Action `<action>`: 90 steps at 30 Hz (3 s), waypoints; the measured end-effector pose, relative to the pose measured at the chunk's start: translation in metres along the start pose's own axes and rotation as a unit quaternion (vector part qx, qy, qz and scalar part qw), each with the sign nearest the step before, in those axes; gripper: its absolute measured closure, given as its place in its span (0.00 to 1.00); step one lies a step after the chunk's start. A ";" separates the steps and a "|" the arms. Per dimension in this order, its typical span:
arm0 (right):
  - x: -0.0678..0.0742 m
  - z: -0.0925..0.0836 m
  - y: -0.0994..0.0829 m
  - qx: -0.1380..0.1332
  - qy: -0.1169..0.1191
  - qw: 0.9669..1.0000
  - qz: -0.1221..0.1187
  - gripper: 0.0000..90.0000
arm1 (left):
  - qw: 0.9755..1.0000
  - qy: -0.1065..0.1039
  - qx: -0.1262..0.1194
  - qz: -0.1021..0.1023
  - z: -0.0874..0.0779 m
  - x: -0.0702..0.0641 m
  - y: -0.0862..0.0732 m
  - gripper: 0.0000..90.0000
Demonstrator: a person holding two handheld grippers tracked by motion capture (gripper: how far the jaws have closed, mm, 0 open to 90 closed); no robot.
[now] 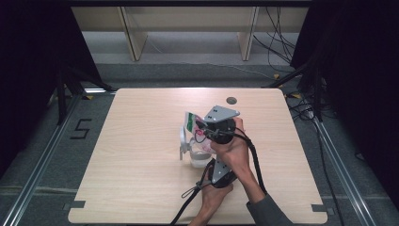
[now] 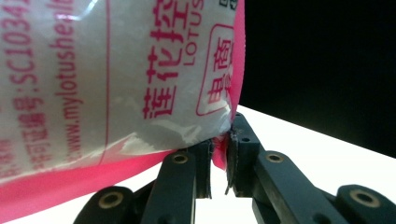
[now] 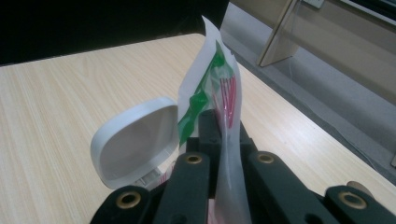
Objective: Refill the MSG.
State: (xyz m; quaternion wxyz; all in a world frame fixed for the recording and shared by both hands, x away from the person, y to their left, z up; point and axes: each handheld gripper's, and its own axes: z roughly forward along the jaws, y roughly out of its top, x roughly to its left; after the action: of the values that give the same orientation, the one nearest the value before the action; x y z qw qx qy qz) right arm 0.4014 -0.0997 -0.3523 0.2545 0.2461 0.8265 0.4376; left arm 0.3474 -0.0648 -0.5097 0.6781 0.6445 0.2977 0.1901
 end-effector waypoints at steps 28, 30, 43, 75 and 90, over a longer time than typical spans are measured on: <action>-0.003 0.002 0.000 0.007 0.012 1.000 0.015 0.99 | 1.000 0.002 0.001 0.005 0.000 -0.001 0.001 0.90; -0.005 0.002 0.001 0.004 0.010 1.000 0.016 0.99 | 1.000 0.002 0.001 0.007 0.000 -0.001 0.001 0.90; -0.003 0.002 0.003 0.002 0.009 1.000 0.002 0.99 | 1.000 -0.002 -0.003 0.007 0.000 -0.001 0.002 0.90; -0.003 0.002 0.003 0.003 0.012 1.000 0.003 0.99 | 1.000 0.000 -0.003 0.009 -0.001 -0.002 0.002 0.90; -0.002 0.002 0.003 0.008 0.018 1.000 0.009 0.98 | 1.000 -0.003 -0.003 0.006 -0.001 -0.001 0.002 0.90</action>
State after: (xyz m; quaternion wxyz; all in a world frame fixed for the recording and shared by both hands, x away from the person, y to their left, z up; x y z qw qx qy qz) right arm 0.4047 -0.0980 -0.3500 0.2332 0.2477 0.8321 0.4381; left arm 0.3463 -0.0644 -0.5073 0.6796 0.6451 0.2911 0.1931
